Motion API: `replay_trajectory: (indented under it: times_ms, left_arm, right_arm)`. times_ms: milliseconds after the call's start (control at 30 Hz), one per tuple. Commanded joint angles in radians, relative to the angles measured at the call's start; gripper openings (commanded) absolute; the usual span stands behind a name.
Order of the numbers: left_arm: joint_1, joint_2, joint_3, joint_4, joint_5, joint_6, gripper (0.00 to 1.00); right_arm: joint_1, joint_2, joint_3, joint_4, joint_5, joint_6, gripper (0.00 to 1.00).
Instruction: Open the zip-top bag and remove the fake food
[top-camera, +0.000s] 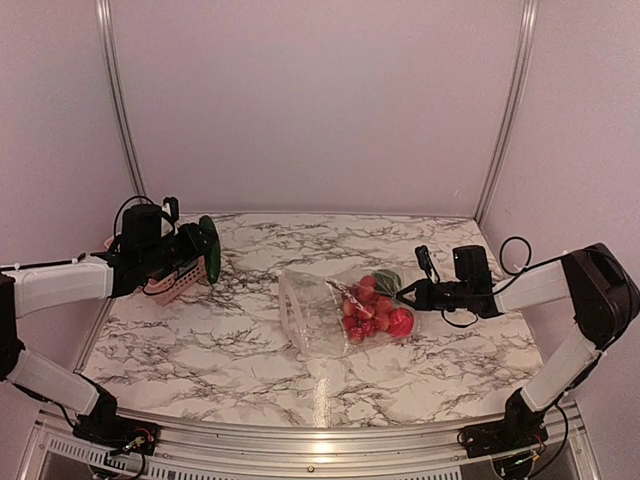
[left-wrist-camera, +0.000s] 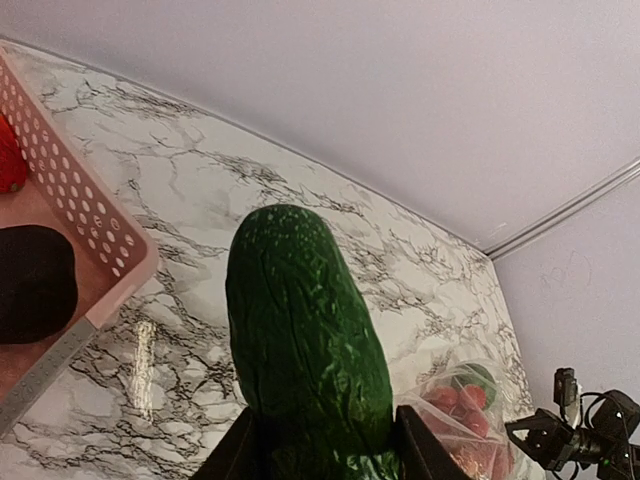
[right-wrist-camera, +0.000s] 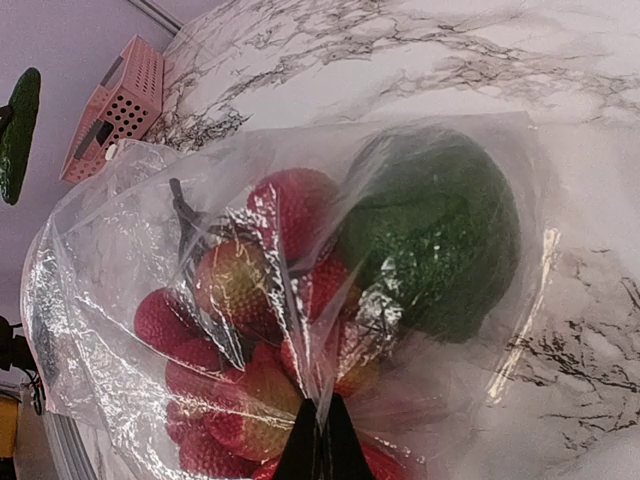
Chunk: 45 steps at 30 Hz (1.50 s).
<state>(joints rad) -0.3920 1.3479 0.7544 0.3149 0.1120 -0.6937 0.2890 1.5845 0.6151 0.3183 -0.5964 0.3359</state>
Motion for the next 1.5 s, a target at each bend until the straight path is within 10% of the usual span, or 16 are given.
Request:
replay_trajectory:
  times_ms: [0, 533, 1000, 1467]
  left_arm:
    - [0.075, -0.002, 0.039, -0.1, -0.063, 0.054, 0.27]
    - [0.449, 0.299, 0.252, -0.156, -0.117, -0.041, 0.33]
    - [0.533, 0.568, 0.506, -0.175, -0.117, -0.061, 0.38]
    - [0.539, 0.564, 0.503, -0.118, -0.055, -0.059, 0.69]
  right_arm:
    - [-0.011, -0.012, 0.003, -0.013, -0.003, -0.016, 0.0]
    - [-0.011, 0.013, 0.011, -0.006, -0.012, -0.028, 0.0]
    - [-0.01, 0.014, 0.02, -0.026, -0.016, -0.039, 0.0]
    - [-0.011, 0.022, 0.034, -0.036, -0.024, -0.038, 0.0]
